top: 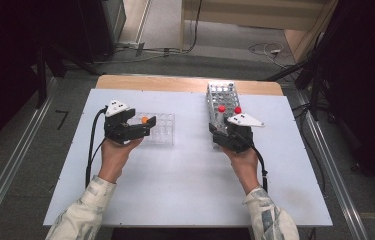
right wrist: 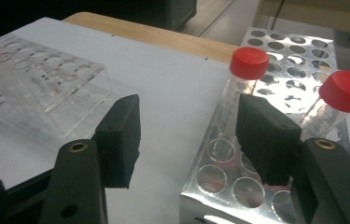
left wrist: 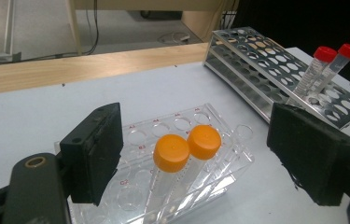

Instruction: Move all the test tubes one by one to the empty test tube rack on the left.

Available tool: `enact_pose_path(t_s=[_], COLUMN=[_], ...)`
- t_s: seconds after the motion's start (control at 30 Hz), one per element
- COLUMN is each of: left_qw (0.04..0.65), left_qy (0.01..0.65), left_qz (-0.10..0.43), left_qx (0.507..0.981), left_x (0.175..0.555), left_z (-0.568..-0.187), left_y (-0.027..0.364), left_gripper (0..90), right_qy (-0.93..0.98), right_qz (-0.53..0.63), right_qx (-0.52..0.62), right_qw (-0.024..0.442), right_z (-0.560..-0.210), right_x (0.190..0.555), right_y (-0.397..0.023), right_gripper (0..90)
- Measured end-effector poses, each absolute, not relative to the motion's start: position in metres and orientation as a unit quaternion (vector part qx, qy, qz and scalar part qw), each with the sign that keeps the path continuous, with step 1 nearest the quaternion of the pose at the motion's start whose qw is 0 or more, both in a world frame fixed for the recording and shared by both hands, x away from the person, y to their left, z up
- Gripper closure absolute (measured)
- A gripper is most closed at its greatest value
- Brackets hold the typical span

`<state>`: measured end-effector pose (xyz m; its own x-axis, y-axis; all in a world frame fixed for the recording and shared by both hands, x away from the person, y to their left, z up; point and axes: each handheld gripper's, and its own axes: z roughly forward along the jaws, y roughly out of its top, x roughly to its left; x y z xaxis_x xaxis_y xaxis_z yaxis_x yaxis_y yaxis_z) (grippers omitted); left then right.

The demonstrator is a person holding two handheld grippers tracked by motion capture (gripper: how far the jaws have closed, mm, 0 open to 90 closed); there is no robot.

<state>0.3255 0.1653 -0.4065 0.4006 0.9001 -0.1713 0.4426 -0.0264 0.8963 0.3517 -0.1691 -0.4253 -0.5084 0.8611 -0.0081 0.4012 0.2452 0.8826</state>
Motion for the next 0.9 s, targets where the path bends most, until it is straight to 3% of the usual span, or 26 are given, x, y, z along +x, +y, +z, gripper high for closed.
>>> enact_pose_path(t_s=[0.9], left_qw=[0.489], left_qy=[0.493], left_qz=[0.228], left_qx=[0.683], left_x=[0.325], left_z=[-0.407], left_y=[0.164], left_gripper=[19.3], right_qy=[0.741], right_qz=[0.399], right_qx=[0.471], right_qw=[0.265], right_z=[-0.440], right_x=[0.398], right_y=[-0.164], right_gripper=[61.7])
